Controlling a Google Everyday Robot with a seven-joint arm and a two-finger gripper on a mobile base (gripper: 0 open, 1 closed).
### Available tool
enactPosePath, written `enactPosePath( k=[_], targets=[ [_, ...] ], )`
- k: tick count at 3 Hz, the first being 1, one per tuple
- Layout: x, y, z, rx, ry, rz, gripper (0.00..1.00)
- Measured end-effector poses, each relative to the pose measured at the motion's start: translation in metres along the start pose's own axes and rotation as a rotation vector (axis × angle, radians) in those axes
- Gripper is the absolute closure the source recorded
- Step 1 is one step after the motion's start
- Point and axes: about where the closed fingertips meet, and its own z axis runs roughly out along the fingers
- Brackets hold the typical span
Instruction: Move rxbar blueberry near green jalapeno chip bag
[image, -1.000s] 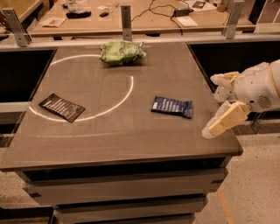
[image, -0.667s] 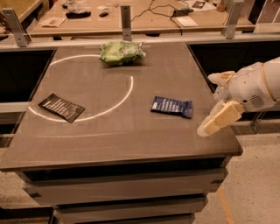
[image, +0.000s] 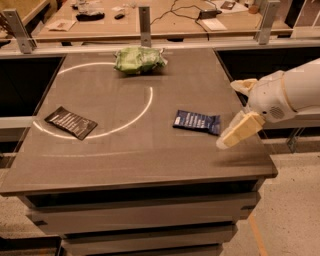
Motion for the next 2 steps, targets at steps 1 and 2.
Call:
enactPosePath(
  k=[1, 2],
  targets=[
    [0.007, -0.006, 0.02, -0.045, 0.016, -0.026, 0.0],
    [0.01, -0.005, 0.036, -0.093, 0.027, -0.038, 0.0]
  ],
)
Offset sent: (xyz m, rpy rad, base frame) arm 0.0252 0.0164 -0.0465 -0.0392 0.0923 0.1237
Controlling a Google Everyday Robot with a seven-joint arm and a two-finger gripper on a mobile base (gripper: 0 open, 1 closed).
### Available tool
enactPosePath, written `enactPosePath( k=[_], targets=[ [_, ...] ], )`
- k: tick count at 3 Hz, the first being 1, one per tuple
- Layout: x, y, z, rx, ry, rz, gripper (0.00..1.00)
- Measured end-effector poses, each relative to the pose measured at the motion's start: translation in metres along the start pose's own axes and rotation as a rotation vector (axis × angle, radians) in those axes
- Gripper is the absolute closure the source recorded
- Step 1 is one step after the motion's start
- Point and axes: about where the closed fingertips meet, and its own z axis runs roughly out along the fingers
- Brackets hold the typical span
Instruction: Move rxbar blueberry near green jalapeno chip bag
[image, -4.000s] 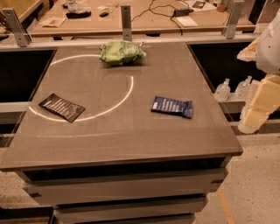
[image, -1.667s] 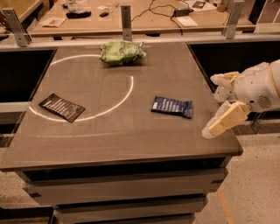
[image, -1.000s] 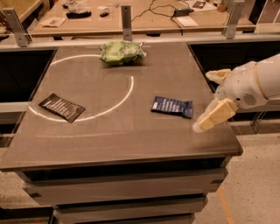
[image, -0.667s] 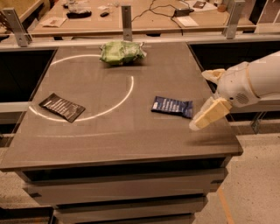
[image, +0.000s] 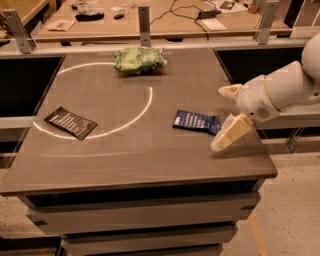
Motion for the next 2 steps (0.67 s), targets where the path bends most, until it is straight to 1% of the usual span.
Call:
enactPosePath(
  k=[1, 2],
  targets=[
    [-0.0025, 0.0025, 0.0144, -0.036, -0.002, -0.017, 0.0],
    [-0.0048, 0.0017, 0.0238, -0.045, -0.022, 0.014, 0.0]
  ],
)
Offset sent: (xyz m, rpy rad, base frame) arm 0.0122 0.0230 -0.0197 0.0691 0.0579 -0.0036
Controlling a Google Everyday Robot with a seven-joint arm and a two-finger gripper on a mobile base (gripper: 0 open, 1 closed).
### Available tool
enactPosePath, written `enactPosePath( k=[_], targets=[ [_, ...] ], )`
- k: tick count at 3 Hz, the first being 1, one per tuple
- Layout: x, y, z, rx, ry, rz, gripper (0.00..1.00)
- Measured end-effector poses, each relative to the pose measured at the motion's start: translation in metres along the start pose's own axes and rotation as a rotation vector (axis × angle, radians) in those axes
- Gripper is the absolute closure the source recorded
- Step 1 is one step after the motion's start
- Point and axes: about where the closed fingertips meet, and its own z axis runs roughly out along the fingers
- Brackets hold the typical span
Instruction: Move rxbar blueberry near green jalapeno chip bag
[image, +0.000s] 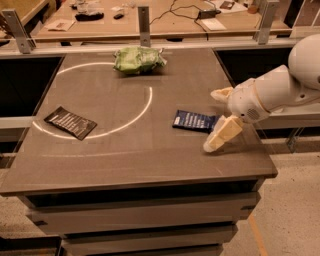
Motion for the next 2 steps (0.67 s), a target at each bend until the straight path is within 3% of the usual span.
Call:
enactPosePath(
  k=[2],
  targets=[
    [0.004, -0.0022, 0.0146, 0.004, -0.02, 0.097, 0.0]
  ],
)
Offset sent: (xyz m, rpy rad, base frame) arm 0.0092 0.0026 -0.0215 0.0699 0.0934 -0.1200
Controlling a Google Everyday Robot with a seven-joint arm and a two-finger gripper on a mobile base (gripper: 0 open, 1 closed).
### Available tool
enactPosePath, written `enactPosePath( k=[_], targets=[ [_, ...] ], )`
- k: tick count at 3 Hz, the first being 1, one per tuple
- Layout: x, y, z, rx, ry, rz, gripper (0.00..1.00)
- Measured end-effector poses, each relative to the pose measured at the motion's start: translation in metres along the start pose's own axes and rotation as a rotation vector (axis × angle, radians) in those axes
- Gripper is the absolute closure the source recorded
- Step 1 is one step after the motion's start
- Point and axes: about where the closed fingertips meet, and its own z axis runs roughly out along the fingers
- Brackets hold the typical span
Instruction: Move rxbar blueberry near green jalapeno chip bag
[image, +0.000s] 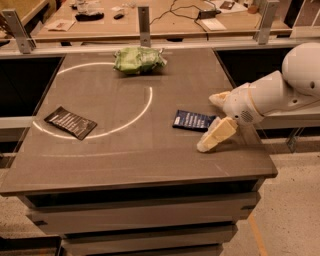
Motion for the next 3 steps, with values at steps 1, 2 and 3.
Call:
enactPosePath(
  k=[1, 2, 3],
  targets=[
    [0.0043, 0.001, 0.0055, -0.041, -0.002, 0.054, 0.0],
    [0.0079, 0.003, 0.0073, -0.065, -0.003, 0.081, 0.18],
    [0.0073, 0.003, 0.006, -0.066, -0.002, 0.085, 0.41]
  ],
)
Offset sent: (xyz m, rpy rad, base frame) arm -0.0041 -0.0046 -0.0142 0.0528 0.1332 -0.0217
